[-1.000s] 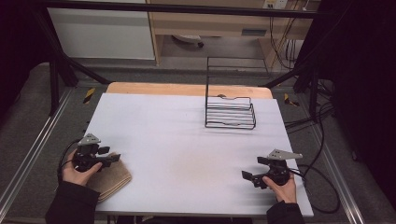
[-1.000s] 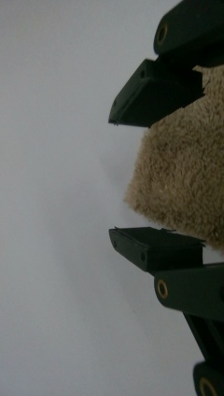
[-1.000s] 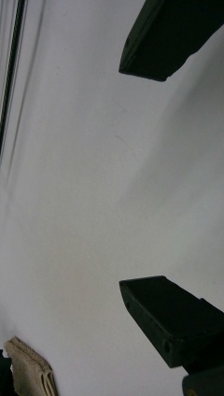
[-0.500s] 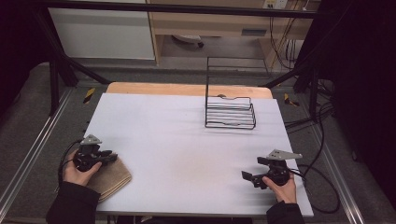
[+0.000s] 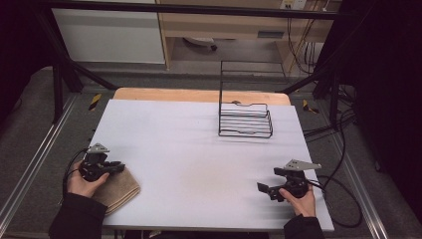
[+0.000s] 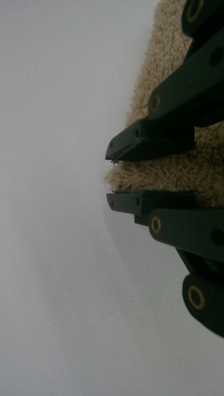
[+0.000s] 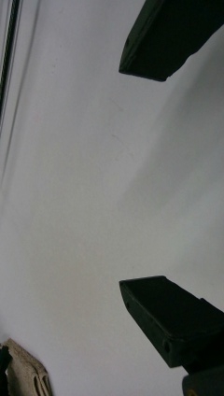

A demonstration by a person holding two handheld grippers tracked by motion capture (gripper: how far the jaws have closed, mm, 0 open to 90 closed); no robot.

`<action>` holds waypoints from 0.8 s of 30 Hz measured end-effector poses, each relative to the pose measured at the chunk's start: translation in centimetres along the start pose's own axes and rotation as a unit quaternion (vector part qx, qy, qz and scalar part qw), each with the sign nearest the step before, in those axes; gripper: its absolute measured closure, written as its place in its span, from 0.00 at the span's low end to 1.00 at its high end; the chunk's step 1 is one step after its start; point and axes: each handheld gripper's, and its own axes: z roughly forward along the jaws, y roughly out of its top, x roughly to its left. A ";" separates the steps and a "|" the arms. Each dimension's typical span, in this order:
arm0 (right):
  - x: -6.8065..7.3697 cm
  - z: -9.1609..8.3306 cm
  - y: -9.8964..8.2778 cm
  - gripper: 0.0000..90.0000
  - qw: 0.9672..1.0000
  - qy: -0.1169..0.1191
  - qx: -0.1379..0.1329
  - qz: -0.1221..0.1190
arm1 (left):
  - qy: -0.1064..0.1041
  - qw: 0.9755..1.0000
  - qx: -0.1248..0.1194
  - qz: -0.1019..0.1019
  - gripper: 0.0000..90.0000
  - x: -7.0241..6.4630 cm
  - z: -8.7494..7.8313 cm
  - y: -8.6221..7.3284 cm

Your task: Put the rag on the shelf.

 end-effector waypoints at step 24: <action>0.0 -0.1 0.0 0.01 1.000 -0.001 -0.001 0.000 | -0.018 0.997 -0.063 0.033 0.96 -1.3 -1.8 0.6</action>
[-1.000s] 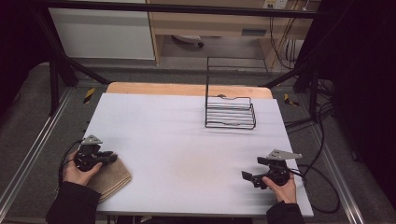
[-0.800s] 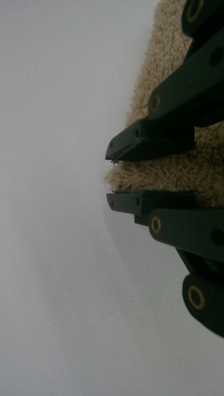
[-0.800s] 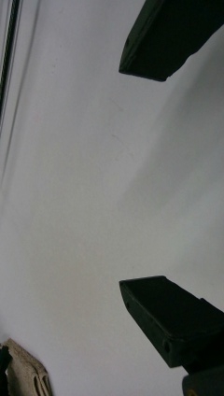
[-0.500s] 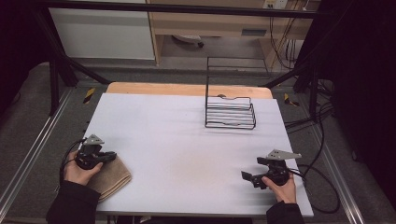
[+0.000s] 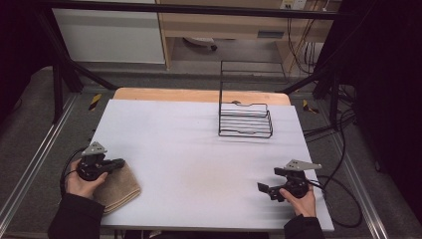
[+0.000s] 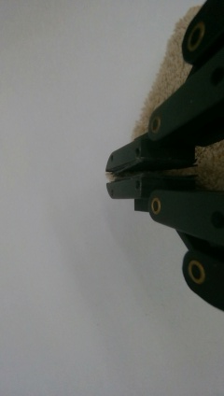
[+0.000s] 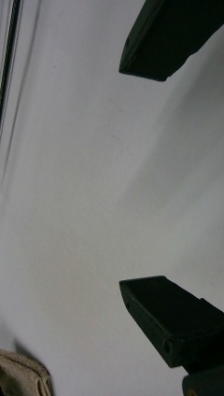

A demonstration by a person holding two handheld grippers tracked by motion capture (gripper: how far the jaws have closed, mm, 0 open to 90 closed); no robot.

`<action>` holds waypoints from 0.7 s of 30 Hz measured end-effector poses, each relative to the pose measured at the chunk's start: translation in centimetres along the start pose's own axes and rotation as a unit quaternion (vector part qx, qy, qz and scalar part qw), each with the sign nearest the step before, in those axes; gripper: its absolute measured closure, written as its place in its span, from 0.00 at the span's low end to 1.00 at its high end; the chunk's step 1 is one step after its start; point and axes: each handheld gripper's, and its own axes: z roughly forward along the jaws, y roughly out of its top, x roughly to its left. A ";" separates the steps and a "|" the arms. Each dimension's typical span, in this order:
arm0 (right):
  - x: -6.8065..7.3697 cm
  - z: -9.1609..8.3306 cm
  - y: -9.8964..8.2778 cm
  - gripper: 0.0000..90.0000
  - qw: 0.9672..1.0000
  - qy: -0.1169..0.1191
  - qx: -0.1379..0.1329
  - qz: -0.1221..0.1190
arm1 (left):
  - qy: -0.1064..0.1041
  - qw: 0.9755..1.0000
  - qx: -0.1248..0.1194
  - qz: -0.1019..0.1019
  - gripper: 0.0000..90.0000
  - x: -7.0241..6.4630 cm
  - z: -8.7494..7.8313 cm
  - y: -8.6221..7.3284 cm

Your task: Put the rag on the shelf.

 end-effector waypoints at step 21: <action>0.1 0.1 0.0 0.01 1.000 -0.003 -0.001 0.003 | -0.072 0.994 -0.047 0.062 0.96 -5.0 1.6 4.1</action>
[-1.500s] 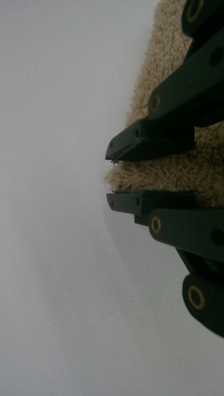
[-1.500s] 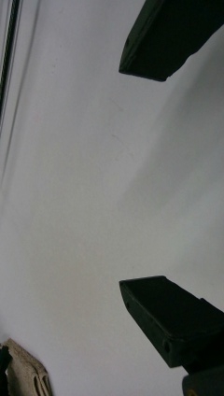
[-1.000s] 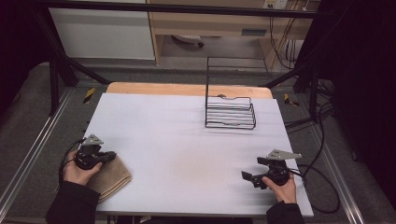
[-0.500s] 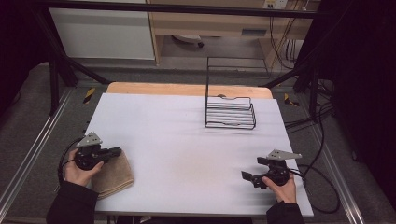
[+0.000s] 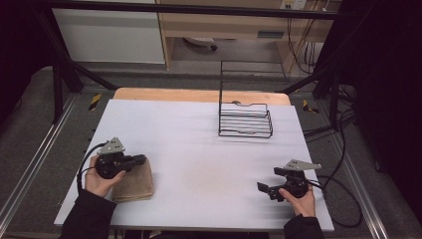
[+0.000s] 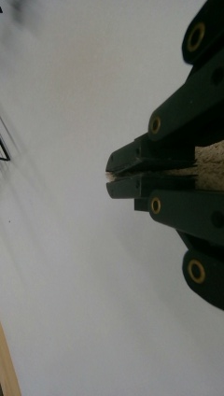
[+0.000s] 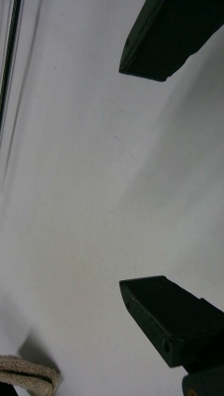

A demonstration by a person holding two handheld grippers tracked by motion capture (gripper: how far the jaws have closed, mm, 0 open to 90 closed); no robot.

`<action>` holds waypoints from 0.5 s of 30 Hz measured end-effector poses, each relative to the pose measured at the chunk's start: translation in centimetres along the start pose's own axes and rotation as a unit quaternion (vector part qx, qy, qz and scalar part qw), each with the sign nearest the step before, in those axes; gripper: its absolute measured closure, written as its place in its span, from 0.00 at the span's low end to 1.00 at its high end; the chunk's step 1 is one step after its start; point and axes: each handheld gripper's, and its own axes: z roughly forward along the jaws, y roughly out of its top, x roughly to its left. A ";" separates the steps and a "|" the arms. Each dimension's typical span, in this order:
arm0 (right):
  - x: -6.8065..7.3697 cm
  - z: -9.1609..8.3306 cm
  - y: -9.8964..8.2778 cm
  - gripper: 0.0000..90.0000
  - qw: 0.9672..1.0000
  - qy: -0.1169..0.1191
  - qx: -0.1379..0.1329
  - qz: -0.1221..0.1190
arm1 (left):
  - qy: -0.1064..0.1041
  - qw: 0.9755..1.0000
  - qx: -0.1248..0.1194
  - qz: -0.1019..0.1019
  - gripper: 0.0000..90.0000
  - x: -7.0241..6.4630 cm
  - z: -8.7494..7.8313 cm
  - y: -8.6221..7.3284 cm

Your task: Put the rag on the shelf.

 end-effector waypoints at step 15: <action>0.0 0.1 0.0 0.01 1.000 0.001 0.001 -0.002 | 0.002 0.999 0.041 0.017 0.95 -0.2 6.9 2.2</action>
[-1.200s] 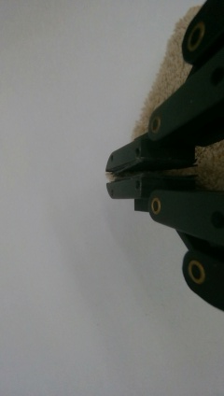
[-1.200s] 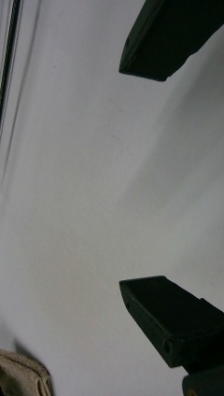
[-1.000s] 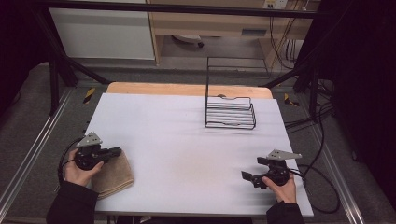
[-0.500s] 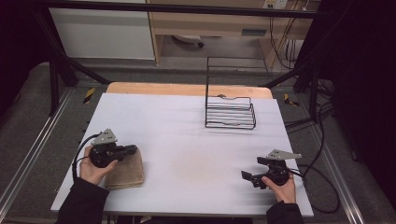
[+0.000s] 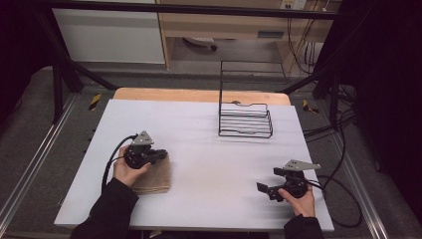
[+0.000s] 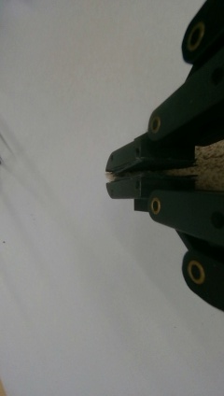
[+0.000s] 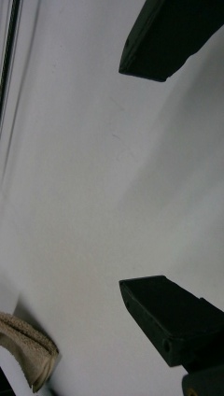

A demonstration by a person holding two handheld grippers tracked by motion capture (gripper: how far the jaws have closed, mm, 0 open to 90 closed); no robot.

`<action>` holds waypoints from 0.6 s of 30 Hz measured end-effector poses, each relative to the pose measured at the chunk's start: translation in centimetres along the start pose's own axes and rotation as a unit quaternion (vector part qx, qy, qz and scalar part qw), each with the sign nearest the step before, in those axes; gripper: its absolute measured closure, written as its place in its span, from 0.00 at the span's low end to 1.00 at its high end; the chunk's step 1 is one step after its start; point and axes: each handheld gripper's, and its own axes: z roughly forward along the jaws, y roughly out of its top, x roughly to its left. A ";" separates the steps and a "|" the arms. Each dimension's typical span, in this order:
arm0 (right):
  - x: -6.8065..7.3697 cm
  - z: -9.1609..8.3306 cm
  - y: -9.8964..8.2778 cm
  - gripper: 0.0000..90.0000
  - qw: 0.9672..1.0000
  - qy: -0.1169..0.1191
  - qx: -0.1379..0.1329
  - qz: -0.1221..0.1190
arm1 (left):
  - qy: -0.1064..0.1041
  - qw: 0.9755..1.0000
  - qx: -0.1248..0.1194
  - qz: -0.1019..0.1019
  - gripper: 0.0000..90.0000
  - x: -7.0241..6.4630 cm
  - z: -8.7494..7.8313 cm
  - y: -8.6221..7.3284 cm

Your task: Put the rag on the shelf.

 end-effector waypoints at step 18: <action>0.0 0.0 -0.1 0.01 1.000 -0.002 0.000 -0.001 | 0.026 0.999 0.032 -0.020 0.36 -1.5 -3.3 -0.9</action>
